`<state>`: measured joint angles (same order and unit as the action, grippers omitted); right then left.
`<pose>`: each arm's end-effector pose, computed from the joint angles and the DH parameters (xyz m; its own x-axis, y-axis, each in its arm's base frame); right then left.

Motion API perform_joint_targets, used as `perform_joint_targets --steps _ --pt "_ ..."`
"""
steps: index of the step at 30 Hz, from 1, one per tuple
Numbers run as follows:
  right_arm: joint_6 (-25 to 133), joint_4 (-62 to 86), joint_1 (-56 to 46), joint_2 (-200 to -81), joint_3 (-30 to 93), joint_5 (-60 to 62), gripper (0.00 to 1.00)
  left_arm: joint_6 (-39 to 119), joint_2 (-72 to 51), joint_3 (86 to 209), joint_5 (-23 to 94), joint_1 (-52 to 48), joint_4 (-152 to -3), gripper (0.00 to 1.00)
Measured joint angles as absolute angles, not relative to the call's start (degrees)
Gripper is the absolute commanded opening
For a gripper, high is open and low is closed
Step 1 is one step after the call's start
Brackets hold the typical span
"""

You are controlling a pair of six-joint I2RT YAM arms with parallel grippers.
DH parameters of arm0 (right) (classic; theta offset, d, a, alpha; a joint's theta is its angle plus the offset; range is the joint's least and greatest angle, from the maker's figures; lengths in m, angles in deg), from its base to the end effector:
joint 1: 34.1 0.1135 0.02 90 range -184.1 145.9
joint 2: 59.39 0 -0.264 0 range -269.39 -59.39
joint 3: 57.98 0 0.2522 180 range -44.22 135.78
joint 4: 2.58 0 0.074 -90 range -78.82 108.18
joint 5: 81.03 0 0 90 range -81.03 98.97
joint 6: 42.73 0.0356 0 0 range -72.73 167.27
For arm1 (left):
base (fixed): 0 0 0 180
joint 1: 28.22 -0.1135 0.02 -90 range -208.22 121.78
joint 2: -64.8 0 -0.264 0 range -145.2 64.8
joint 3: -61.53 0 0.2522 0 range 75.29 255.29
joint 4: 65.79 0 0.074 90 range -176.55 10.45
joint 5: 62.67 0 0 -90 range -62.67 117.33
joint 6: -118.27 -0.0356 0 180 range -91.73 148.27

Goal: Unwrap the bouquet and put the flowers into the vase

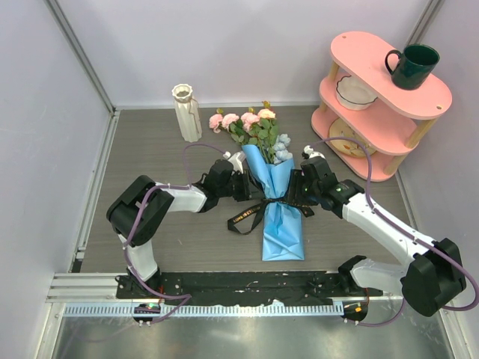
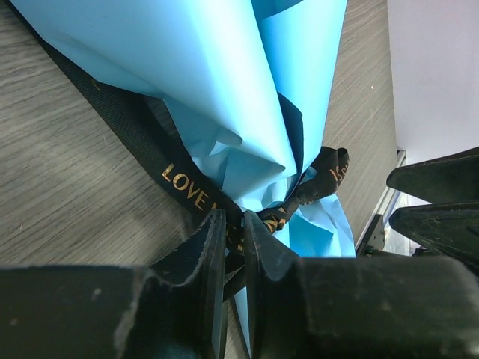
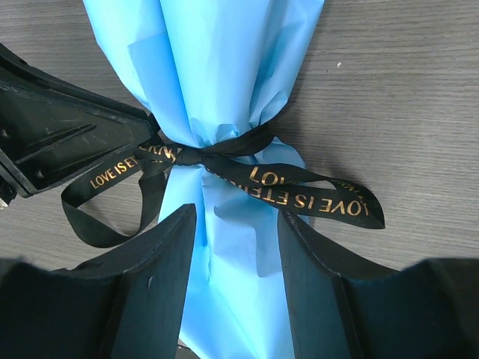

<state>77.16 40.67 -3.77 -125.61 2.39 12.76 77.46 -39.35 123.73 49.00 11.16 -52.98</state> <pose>0.2050 0.1172 0.2466 -0.7981 0.1092 -0.5925 -0.0794 0.9558 0.2830 0.2743 -0.2421 0.1488 -0.8809 -0.1869 -0.4347 0.2634 0.5696 -0.7786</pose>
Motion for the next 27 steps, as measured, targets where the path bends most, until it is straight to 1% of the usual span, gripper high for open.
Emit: perform_joint_targets --steps 4,5,7,8,9,11,12,17,22,25,27 --pt "77.2 40.2 -3.8 -125.6 1.8 12.8 0.54 77.4 -39.4 123.7 49.0 11.2 -52.5 0.07" --pt "77.2 39.9 -3.8 -125.6 1.6 12.7 0.54 77.4 -39.3 123.7 49.0 11.3 -52.3 0.03" --pt "77.4 39.4 -3.8 -125.6 0.8 12.7 0.53 77.2 -39.3 123.7 48.9 11.5 -52.0 0.0" --pt "77.5 39.0 -3.8 -125.6 0.2 12.5 0.53 76.9 -39.3 123.7 48.8 11.6 -51.9 0.0" --pt "77.7 38.6 -3.8 -125.6 -0.6 12.0 0.48 76.7 -39.3 123.7 48.7 11.8 -51.7 0.0" --pt "78.0 37.8 -3.6 -125.5 -1.5 11.6 0.42 76.0 -39.2 123.6 48.1 12.3 -50.8 0.0" --pt "78.3 37.1 -3.4 -125.3 -2.2 11.3 0.35 75.7 -39.1 123.5 47.8 12.6 -50.1 0.0" --pt "80.4 32.3 -1.4 -122.5 -5.3 8.8 0.21 75.1 -37.5 122.4 46.0 14.3 -46.7 0.0" --pt "81.8 27.9 -0.9 -123.5 -6.1 7.7 0.17 73.9 -35.3 120.8 42.7 16.0 -43.9 0.0" --pt "82.6 25.8 -0.9 -125.2 -7.0 7.8 0.15 72.2 -32.4 118.0 39.7 17.1 -42.7 0.0" --pt "83.5 25.2 -0.9 -125.9 -7.9 8.3 0.12 70.6 -29.8 116.2 37.3 18.0 -42.2 0.0"
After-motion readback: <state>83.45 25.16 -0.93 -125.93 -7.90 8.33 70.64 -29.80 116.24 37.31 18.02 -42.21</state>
